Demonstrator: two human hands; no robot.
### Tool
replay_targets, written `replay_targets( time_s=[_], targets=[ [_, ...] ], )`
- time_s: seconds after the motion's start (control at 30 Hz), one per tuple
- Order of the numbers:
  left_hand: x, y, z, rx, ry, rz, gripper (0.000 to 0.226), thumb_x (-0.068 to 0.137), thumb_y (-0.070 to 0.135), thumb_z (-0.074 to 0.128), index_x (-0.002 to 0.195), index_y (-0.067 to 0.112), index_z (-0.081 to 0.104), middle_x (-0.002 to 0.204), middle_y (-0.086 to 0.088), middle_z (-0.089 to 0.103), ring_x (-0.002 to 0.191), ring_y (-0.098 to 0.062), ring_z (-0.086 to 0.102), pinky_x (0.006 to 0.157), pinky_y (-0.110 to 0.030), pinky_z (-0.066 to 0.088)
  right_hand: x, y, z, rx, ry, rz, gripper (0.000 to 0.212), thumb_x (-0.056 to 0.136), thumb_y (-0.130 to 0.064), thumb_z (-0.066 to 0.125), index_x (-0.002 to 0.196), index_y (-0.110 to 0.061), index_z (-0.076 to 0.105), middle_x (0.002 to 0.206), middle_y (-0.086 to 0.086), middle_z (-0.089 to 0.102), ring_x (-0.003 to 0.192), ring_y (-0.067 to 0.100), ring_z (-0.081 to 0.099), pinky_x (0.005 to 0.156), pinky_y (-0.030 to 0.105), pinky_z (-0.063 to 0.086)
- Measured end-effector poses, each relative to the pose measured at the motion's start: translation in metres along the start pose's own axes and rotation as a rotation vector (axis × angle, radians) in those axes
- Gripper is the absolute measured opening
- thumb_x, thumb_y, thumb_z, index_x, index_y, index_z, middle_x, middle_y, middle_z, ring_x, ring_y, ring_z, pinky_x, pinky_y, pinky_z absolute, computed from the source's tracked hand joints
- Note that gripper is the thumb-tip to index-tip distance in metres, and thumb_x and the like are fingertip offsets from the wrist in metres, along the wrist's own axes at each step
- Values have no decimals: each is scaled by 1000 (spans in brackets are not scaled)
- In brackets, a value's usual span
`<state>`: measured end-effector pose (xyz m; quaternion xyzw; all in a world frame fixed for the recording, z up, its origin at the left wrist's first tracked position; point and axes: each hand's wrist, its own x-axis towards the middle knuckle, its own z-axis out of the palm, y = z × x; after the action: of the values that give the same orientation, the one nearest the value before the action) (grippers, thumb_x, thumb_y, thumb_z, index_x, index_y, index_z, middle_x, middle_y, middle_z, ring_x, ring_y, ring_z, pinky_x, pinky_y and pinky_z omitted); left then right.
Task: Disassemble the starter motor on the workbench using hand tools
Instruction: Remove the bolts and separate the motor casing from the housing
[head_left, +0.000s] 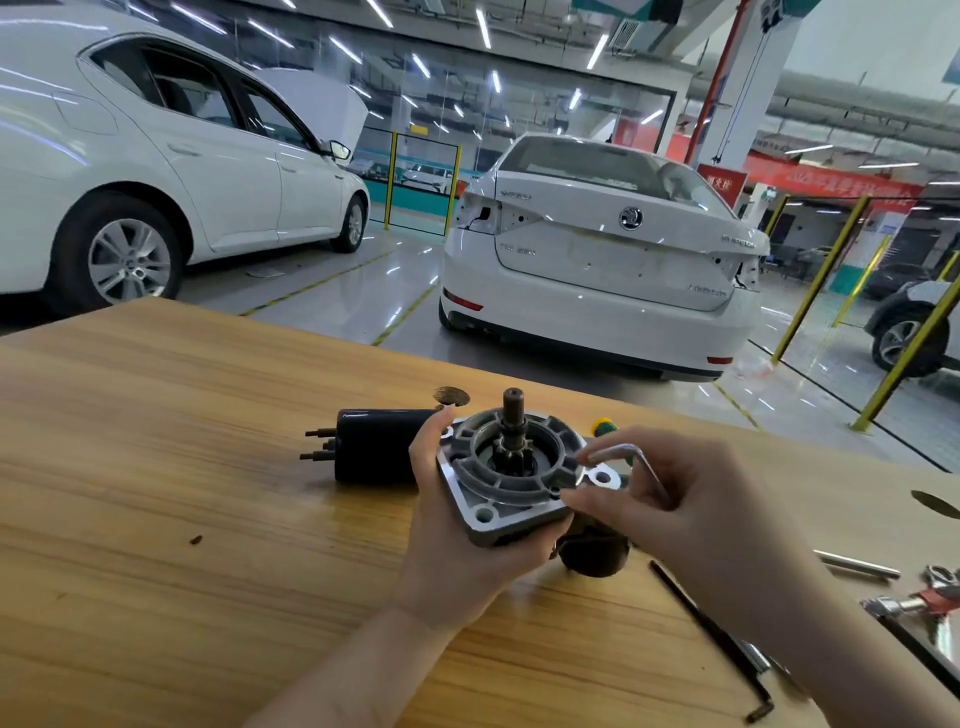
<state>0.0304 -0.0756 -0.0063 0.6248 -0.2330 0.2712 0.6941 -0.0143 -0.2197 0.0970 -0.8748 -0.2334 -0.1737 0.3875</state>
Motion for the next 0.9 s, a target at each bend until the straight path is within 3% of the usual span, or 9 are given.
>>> replay_targets(
  time_s=[0.17,0.27,0.37,0.5,0.63,0.73,0.83,0.9],
  targets=[
    [1,-1,1,-15,15,-16,91,56,25,77,126,28,19,114,29,55,111,-4,57,91,-14,45,-27,20,23,-75,237,-25,28,65,-48,65,72,-25,52,43,-6,41,37,2,29,39,7,23],
    [0,0,2,-8,27,-33,91,54,29,77,125,30,21,112,36,53,111,4,55,89,-9,42,-45,37,44,-172,238,-54,14,68,-33,68,69,-26,57,44,-5,37,37,-2,29,42,4,26],
    [0,0,3,9,47,-36,91,51,33,77,124,29,23,113,33,53,111,10,51,89,-4,39,-43,43,48,-152,205,56,33,69,-9,78,65,-35,59,41,-8,40,37,2,37,45,9,31],
    [0,-1,3,13,53,-32,91,52,31,77,124,29,23,113,29,54,110,8,53,89,-5,40,-37,40,53,-84,201,102,38,71,-9,75,60,-40,55,54,-7,57,48,10,47,47,12,35],
    [1,-1,2,23,46,-11,91,52,32,77,124,26,22,113,40,51,110,10,53,88,-4,40,-33,37,59,-25,222,124,38,71,-3,73,59,-35,55,40,-7,42,40,6,38,43,12,29],
    [1,-2,2,11,47,-15,91,53,30,78,125,26,23,115,33,53,111,8,53,88,-5,40,-37,36,62,56,216,154,34,69,-2,73,60,-31,59,42,3,40,39,7,34,44,16,28],
    [0,-3,2,18,55,-4,90,53,30,78,125,28,23,114,24,54,111,7,53,89,-5,40,-38,36,63,71,193,164,29,70,-4,73,60,-28,59,41,0,38,41,6,35,45,15,29],
    [1,-4,2,22,51,5,91,54,30,78,126,29,23,114,28,54,112,6,53,89,-6,40,-37,35,63,82,221,162,31,72,-4,71,57,-28,58,41,-1,35,42,6,35,45,15,29]
  ],
)
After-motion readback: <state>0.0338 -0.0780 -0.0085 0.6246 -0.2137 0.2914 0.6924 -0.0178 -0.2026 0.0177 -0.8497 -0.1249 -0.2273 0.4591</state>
